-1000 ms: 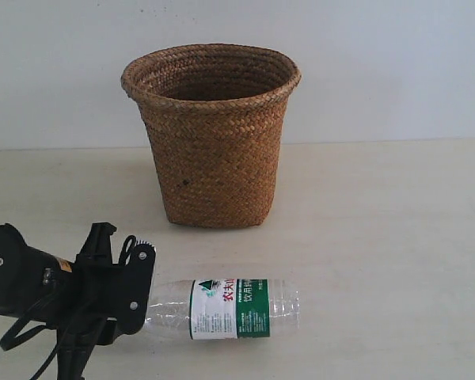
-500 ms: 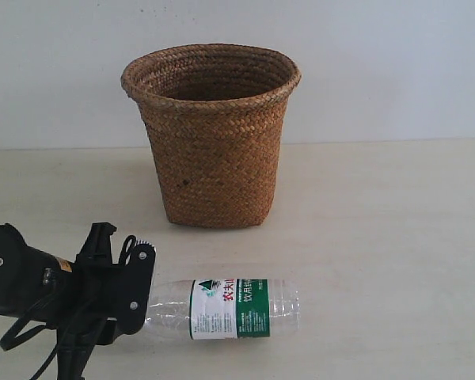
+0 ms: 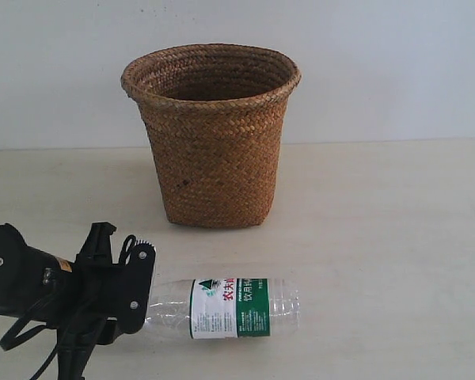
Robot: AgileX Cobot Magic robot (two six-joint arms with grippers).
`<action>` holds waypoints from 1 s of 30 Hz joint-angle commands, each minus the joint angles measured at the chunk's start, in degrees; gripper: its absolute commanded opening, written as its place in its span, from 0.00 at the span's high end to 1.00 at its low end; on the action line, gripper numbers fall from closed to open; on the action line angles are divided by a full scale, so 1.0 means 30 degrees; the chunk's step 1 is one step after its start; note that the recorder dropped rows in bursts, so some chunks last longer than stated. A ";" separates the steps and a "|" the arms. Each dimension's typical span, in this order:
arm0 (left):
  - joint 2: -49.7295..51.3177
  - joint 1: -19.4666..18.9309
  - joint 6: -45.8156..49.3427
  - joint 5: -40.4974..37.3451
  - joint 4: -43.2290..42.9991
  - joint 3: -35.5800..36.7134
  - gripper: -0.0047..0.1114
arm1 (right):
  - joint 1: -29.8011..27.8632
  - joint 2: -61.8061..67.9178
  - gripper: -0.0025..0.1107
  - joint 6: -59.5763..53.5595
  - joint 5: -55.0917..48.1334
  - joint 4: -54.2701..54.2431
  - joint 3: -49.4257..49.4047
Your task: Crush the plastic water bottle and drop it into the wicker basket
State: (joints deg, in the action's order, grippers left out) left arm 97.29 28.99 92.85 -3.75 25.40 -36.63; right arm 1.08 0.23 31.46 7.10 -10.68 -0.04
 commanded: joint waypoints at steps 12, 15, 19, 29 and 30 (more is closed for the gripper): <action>0.0036 0.0093 -0.0231 0.0252 0.0235 -0.0046 0.92 | 0.6790 0.8433 0.97 0.1101 -0.2716 0.3397 0.7487; 0.0036 0.0093 -0.0231 0.0441 0.0235 -0.0046 0.92 | 1.0368 1.3632 0.97 0.0332 -0.2564 0.3397 0.9357; 0.0036 0.0093 -0.0231 0.0587 0.0235 -0.0046 0.92 | 1.3366 1.9648 0.97 -0.0631 -0.2618 0.3397 1.1368; 0.0036 0.0093 -0.0231 0.0752 0.0235 -0.0046 0.92 | 1.3366 2.6764 0.97 -0.0824 -0.4627 0.3303 1.3517; 0.0036 0.0093 -0.0231 0.0752 0.0235 -0.0046 0.92 | 1.3398 2.7047 0.97 -0.0824 -0.4897 0.3263 1.3722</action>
State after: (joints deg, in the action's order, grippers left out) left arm 97.29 28.99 92.85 -2.22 25.40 -36.63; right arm 41.06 79.53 29.38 -6.29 -0.90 39.64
